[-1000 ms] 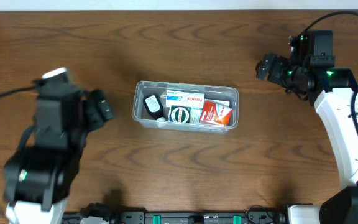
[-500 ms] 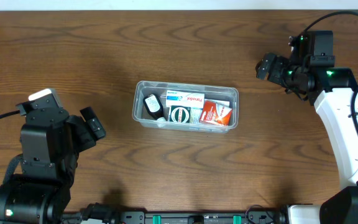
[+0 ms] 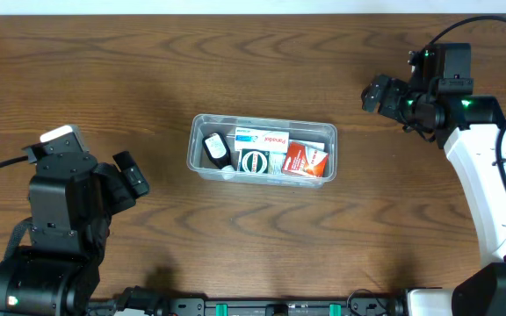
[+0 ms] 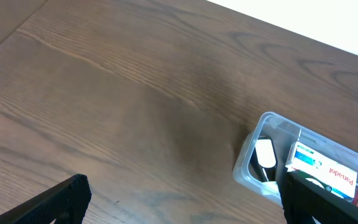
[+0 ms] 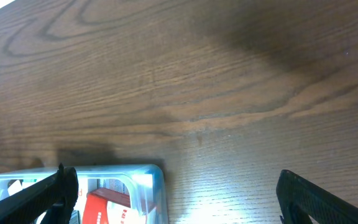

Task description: Pack container

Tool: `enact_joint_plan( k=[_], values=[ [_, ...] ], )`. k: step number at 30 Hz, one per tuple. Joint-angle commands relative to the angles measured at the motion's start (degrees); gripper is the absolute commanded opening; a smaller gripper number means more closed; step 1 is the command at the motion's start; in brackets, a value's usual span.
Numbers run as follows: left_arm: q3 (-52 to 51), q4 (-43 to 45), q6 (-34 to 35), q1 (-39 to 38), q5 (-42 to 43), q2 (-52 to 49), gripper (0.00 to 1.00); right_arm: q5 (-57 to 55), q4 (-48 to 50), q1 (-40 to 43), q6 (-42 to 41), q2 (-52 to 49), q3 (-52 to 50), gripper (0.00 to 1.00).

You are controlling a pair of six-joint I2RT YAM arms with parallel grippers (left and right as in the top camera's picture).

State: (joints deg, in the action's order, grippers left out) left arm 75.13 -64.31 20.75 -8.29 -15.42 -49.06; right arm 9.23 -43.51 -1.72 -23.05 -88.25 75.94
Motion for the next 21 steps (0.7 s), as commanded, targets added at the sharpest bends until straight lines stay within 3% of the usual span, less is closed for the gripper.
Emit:
enact_joint_plan(
  k=[1,3,12,21],
  values=[
    [0.85,-0.20,-0.74,0.35,-0.96,-0.17,0.98,0.00,-0.09,-0.09,-0.48,0.17,0.33,0.99],
    [0.85,-0.20,-0.74,0.35,-0.94,-0.17,0.98,0.00,-0.09,-0.15,-0.42,1.51,0.28,0.99],
    [0.85,-0.20,-0.74,0.35,-0.94,-0.17,0.98,-8.61,-0.76,-4.26,17.92,17.97,-7.28,0.99],
    [0.85,-0.20,-0.74,0.35,-0.94,-0.17,0.98,-9.03,12.87,-2.56,20.17,42.91,-32.24,0.99]
  ],
)
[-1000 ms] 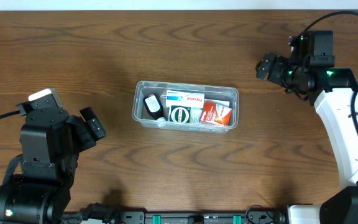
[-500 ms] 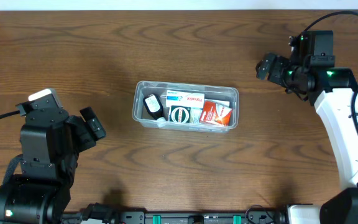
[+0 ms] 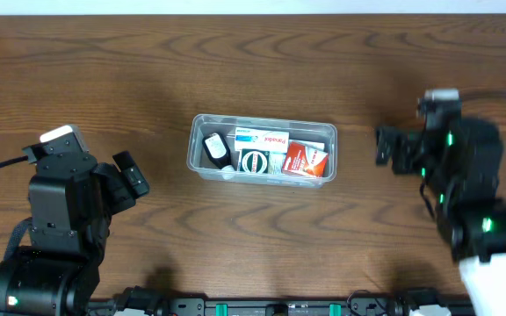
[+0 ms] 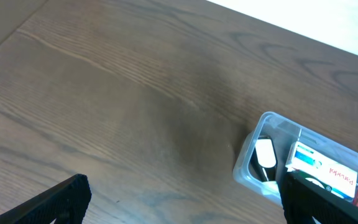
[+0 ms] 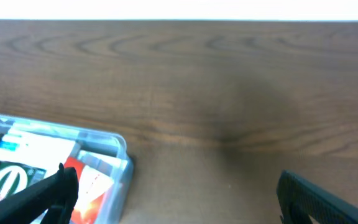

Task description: Pack container

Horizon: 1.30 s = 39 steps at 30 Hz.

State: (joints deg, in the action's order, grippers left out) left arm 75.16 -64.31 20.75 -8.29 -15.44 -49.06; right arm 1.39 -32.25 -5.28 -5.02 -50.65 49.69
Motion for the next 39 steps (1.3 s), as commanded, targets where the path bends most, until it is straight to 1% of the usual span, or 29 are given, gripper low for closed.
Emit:
enact_joint_plan(
  k=[1,5,9,14,21,24,39],
  values=[
    [0.83,-0.20,-0.74,0.35,-0.92,-0.17,0.98,-1.20,2.62,1.18,2.16,8.41,-8.83,0.99],
    [0.83,-0.20,-0.74,0.35,-0.92,-0.17,0.98,-1.20,3.87,1.25,3.96,19.80,-18.25,0.99],
    [0.83,-0.20,-0.74,0.35,-0.92,-0.17,0.98,-1.20,3.76,1.25,4.90,29.18,-25.62,0.98],
    [0.83,-0.20,-0.74,0.35,-0.92,-0.17,0.98,-1.18,3.80,1.25,4.87,38.66,-33.88,0.99],
    [0.83,-0.20,-0.74,0.35,-0.92,-0.17,0.98,-1.16,3.78,1.25,4.85,48.28,-40.92,0.99],
    [0.83,-0.20,-0.74,0.35,-0.92,-0.17,0.98,-1.18,4.66,1.25,4.85,50.40,-41.88,0.99],
    [0.83,-0.20,-0.74,0.35,-0.92,-0.17,0.98,-1.16,5.29,1.25,4.87,50.34,-42.05,0.99]
  ],
)
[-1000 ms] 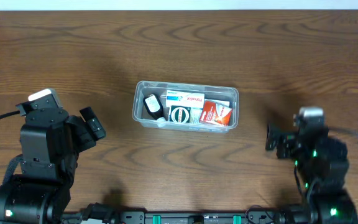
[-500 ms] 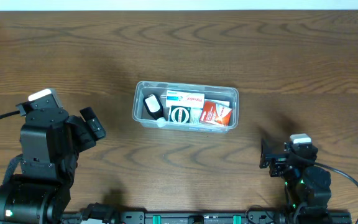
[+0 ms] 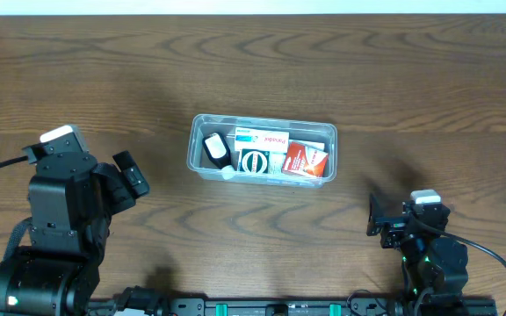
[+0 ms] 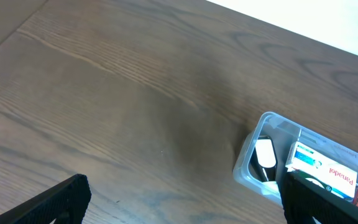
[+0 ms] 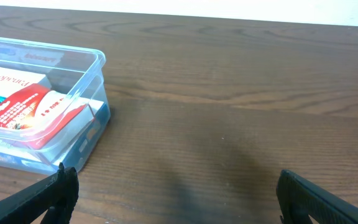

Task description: Pack container

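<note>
A clear plastic container (image 3: 262, 149) stands at the table's middle. Inside it lie a black-and-white item (image 3: 215, 148), a white Panadol box (image 3: 263, 138), a round-logo pack (image 3: 255, 161) and a red-and-white box (image 3: 307, 160). My left gripper (image 3: 130, 180) rests open at the left, its fingers (image 4: 48, 202) wide apart over bare wood, with the container (image 4: 303, 165) at its right. My right gripper (image 3: 374, 215) sits low at the front right, open and empty, its fingertips (image 5: 45, 198) spread; the container (image 5: 42, 118) lies ahead on its left.
Dark wooden table (image 3: 262, 53) all round the container. A white wall edge (image 4: 291, 18) shows beyond the far side. The arm bases stand along the front edge.
My right arm has drawn back from beside the container's right end to the front right corner, low by its base. The left arm and the container's contents are unchanged.
The right gripper was open at the far right, behind the container's level. Then it was level with the container's right end. Now it rests folded at the front right. The left arm stayed at rest and the container kept its items throughout.
</note>
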Tool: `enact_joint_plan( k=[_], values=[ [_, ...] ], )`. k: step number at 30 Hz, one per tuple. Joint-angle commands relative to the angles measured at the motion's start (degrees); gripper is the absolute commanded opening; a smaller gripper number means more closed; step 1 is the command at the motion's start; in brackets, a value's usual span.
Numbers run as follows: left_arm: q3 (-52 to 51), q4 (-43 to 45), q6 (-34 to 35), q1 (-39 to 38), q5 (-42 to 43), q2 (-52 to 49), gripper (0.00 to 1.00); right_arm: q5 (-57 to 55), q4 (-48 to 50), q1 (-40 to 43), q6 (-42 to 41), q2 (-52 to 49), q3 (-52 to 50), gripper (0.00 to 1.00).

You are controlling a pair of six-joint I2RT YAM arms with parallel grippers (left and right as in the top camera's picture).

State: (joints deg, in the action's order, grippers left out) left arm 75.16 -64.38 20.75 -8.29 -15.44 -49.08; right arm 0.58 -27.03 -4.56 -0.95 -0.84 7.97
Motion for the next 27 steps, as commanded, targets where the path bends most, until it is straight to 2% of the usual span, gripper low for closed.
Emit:
enact_joint_plan(
  k=[1,14,17,20,24,27],
  values=[
    [0.83,-0.13,-0.74,0.35,-0.92,-0.15,0.98,-0.35,0.07,0.52,0.81,0.52,-0.33,0.99],
    [0.83,-0.26,-1.07,0.35,-1.07,-0.15,0.98,-0.35,0.07,0.52,0.81,0.52,-0.33,0.99],
    [0.83,-2.64,-4.70,0.52,-2.21,0.20,0.98,-0.35,0.07,0.52,0.81,0.52,-0.33,0.99],
    [0.55,-5.90,-4.63,0.72,-2.21,1.14,0.98,-0.35,0.07,0.52,0.81,0.52,-0.33,0.99],
    [-3.67,-4.66,-6.34,2.67,-3.15,4.74,0.98,-0.35,0.07,0.52,0.81,0.52,-0.33,0.99],
    [-11.04,1.27,-5.35,4.22,-2.95,8.94,0.98,-0.35,0.07,0.52,0.81,0.52,-0.33,0.99]
  ],
)
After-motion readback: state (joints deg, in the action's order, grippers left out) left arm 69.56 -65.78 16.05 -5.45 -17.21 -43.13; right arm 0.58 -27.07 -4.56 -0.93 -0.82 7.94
